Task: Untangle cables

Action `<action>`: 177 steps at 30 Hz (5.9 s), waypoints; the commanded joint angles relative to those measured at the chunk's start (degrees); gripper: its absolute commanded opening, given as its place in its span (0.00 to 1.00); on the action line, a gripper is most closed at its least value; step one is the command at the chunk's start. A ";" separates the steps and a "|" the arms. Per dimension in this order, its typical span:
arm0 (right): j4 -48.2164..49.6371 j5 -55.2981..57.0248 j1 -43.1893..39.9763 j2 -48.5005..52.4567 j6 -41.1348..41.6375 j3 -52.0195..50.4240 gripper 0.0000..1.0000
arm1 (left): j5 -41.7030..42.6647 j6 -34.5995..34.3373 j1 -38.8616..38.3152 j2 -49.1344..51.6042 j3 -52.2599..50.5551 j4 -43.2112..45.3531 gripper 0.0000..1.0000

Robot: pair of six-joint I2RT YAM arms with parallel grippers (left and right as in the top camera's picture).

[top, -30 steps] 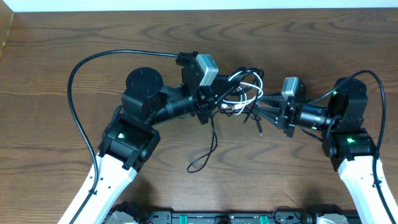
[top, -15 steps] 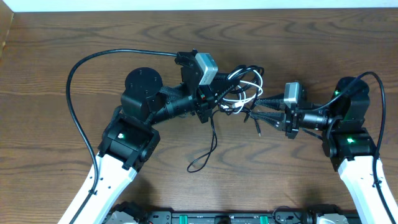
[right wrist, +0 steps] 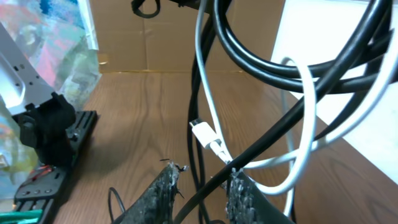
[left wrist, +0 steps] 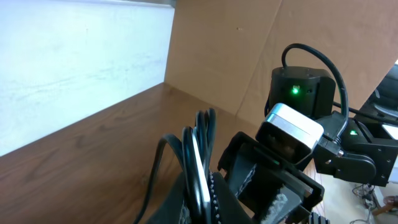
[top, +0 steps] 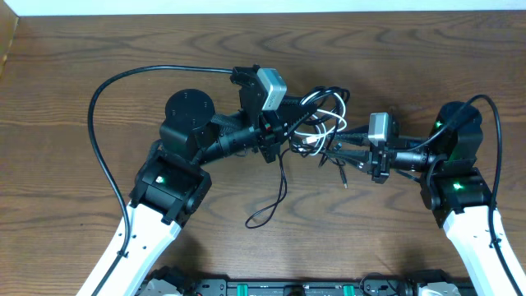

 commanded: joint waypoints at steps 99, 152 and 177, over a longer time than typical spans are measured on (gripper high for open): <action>-0.48 12.09 -0.46 -0.09 11.43 0.42 0.02 | 4.39 14.99 1.18 -0.66 1.27 -9.57 0.08; 3.85 6.88 0.85 -0.09 11.45 0.42 0.01 | 7.15 12.76 3.89 -0.61 1.27 -10.62 0.08; 8.94 7.30 -2.23 -0.11 22.18 0.42 0.01 | -6.80 14.38 3.89 -0.59 1.20 -22.10 0.08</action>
